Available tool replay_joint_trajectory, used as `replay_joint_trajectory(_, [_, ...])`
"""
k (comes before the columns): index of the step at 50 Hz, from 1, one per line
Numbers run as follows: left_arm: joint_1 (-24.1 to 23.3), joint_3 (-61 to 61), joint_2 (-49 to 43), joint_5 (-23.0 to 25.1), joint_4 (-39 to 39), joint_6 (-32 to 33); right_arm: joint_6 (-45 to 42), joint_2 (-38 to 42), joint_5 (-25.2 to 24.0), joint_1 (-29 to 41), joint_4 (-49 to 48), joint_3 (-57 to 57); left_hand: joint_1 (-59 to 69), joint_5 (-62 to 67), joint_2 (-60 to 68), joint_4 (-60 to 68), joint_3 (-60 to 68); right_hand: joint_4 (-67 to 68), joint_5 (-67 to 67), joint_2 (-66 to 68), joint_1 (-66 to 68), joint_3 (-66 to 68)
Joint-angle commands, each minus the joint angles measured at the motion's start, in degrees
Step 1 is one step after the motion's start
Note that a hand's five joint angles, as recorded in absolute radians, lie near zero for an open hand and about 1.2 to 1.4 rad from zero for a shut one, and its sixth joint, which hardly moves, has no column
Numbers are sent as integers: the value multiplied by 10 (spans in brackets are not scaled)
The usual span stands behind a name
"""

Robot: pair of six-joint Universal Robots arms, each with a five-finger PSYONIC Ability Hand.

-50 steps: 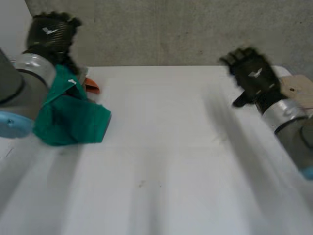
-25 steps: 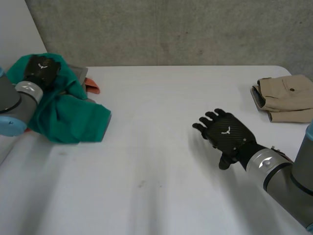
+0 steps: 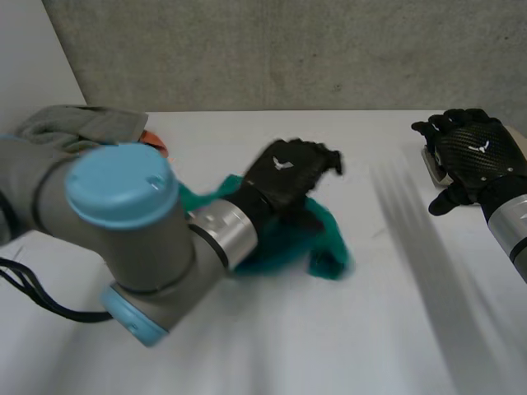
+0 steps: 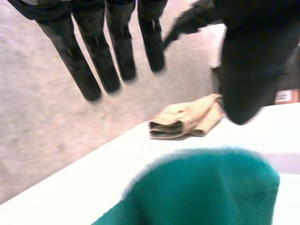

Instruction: Fold the laundry.

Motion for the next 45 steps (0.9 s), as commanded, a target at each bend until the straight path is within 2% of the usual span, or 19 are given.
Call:
replay_joint_trajectory(1, [9,0,27,-12,-3,6,-8,16,-8,1,2,-4,-125,-158,-163,-162,-167,-26,-26,-24,-33,-25])
replay_joint_trajectory(9, [103,-55,114,-79,-7,13,-18,23,-23,8,27,-16,-120,-153,-158,-157,-162,-26,-26,-24,-33,-25])
replay_joint_trajectory(17, [168,-129,165,-109,-23,61,-18,42,-88,39,166,-103,-106,-139,-144,-144,-148,-26,-26,-24,-33,-25])
replay_joint_trajectory(23, [199,-196,169,-113,-25,137,-20,160,-108,130,268,-257,-103,-136,-141,-140,-145,-26,-26,-24,-33,-25])
replay_joint_trajectory(25, [225,-212,170,-119,-22,154,-20,184,-109,155,280,-290,-101,-134,-139,-139,-143,-26,-26,-24,-33,-25])
replay_joint_trajectory(32, [291,-240,187,-117,-27,159,-12,337,-110,240,283,-456,-100,-133,-137,-137,-142,-26,-26,-24,-33,-25])
replay_joint_trajectory(41, [306,-294,242,-96,-24,158,-8,497,-100,311,290,-613,-103,-136,-141,-140,-145,-9,-9,-6,-15,-7])
replay_joint_trajectory(44, [316,-299,251,-81,-24,158,-7,529,-90,319,290,-641,-105,-138,-142,-142,-147,102,102,104,95,103])
replay_joint_trajectory(45, [321,-300,253,-78,-24,158,-7,533,-82,319,290,-646,-105,-138,-142,-142,-147,232,232,235,226,234])
